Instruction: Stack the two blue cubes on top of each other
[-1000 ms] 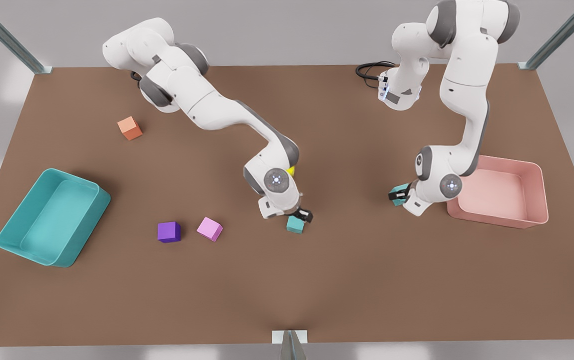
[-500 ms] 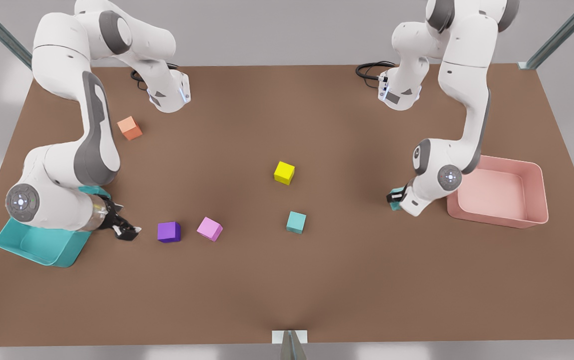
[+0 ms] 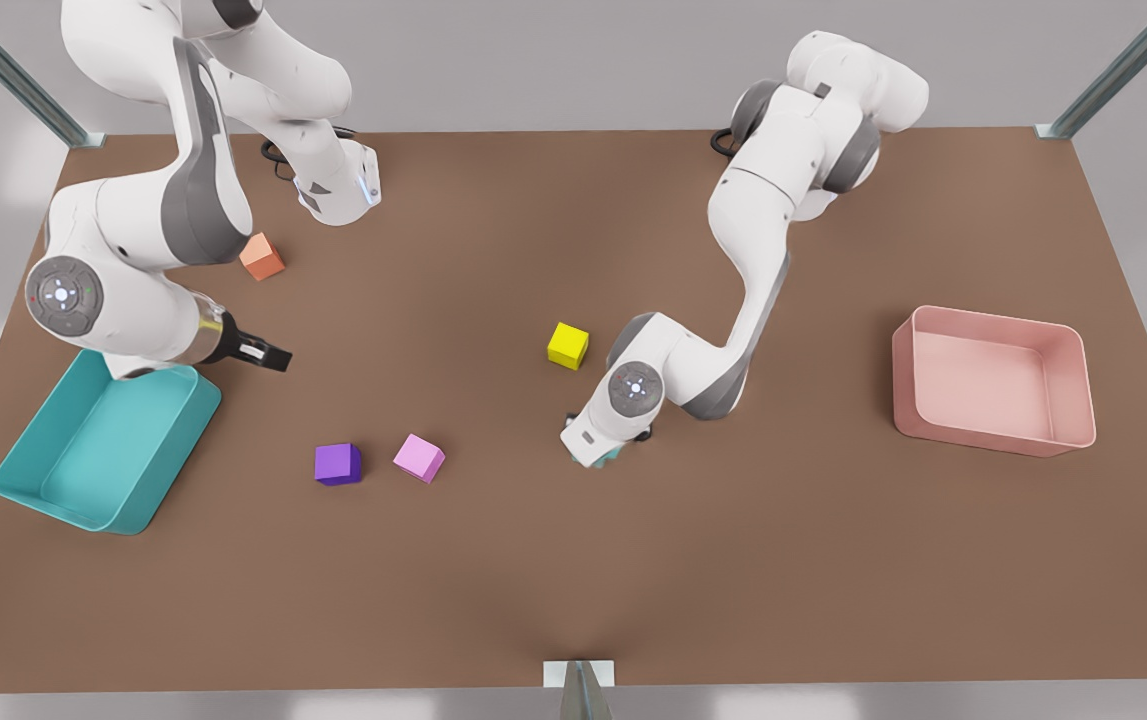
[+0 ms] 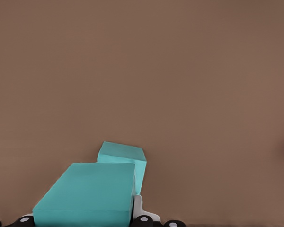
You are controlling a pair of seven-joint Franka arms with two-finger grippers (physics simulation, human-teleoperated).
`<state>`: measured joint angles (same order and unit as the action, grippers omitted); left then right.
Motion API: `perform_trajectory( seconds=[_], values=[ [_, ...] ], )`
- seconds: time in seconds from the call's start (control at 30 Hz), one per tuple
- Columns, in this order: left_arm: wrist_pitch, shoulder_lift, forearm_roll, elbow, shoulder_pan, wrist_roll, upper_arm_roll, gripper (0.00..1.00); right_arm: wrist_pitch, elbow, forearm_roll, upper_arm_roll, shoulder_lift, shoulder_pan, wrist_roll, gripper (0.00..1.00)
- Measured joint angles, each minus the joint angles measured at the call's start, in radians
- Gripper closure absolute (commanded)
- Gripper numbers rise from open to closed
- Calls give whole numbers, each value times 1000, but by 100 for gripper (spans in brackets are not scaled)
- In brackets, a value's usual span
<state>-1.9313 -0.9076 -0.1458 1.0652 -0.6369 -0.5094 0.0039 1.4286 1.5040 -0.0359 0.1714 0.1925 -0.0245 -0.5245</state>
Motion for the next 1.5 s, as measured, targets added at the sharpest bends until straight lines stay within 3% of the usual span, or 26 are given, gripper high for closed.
perform_trajectory(
  seconds=[0.63, 0.67, 0.73, 1.33, 1.4, 1.5],
  values=[
    [-8, -43, -3, -10, 0, -184, -19, 47, -6, 15, -1, 0, 18, -2, 177, 0],
    [-11, -45, -3, -10, 0, -189, -19, 45, -6, 15, -2, 0, 20, -2, 182, 0],
    [-16, -46, -7, -9, 0, -197, -19, 0, -6, 15, -2, 0, 23, -2, 191, 0],
    [14, 9, -16, -13, 11, -237, -18, 0, -7, 16, -2, -1, 30, -1, 245, 0],
    [48, 64, -15, -14, 21, -239, -15, 0, -7, 19, -2, -1, 30, -2, 249, 0],
    [185, 261, 10, -13, 140, -226, 1, 0, -8, 18, -1, -2, 25, -3, 253, 0]
  ],
)
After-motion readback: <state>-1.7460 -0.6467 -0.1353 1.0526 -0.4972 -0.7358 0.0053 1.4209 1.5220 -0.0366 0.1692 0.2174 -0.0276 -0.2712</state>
